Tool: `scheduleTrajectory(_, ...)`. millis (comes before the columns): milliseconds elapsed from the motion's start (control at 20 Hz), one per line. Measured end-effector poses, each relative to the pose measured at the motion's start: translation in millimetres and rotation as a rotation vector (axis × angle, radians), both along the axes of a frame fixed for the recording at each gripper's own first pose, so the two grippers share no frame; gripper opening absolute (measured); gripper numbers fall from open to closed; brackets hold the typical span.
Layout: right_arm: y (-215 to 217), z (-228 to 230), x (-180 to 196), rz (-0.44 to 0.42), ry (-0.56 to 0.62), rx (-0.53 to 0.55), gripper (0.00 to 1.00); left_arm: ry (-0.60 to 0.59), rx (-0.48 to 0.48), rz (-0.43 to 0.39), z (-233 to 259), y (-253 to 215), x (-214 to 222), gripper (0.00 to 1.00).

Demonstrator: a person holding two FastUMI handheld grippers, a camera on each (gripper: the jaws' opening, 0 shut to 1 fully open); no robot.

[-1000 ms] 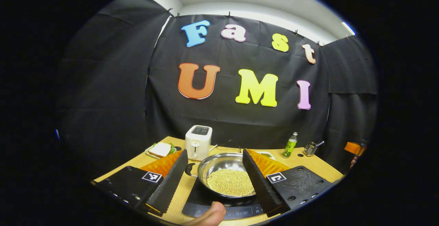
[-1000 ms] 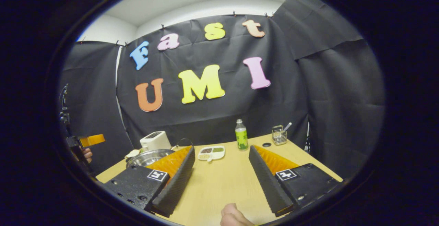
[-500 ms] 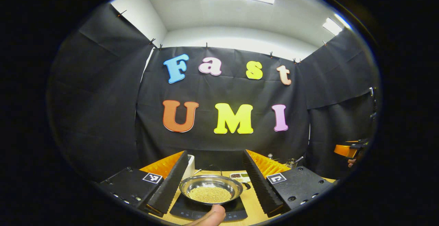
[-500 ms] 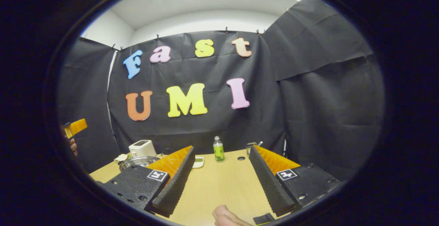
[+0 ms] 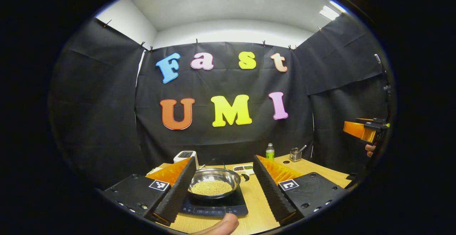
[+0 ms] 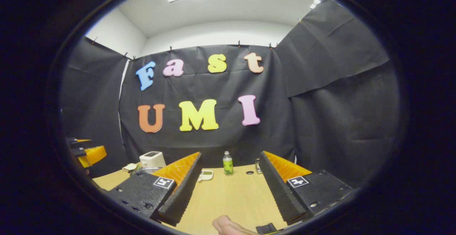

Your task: First push the handle of the pot to place it horizontally, then grasp the pot with both hands and set it on the induction cooktop.

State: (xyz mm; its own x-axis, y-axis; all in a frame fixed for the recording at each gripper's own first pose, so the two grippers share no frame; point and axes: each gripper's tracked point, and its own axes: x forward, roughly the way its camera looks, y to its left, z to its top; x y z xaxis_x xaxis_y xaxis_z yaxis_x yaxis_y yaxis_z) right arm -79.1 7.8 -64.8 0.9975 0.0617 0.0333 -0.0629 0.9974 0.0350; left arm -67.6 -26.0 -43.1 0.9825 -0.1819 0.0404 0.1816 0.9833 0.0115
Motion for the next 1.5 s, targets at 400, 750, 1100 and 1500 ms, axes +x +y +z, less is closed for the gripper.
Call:
scheduleTrajectory(400, -3.5, -4.9, -0.6, 0.008, 0.000, -0.016, 0.95, 0.009, 0.007, 0.003, -7.5, -3.4, 3.2, 0.96)
scheduleTrajectory(750, -8.8, -17.2, 5.8, -0.005, 0.036, 0.010, 0.95, 0.012, -0.017, 0.013, -13.9, 1.9, 1.8, 0.96)
scheduleTrajectory(1100, -10.8, -16.0, 4.8, 0.012, 0.014, 0.028, 0.96, 0.002, -0.031, 0.034, -12.1, 9.1, 2.4, 0.96)
scheduleTrajectory(1500, -19.3, -24.9, 11.7, 0.000, 0.030, 0.059, 1.00, 0.014, -0.034, 0.032, -17.9, 9.6, -1.2, 0.96)
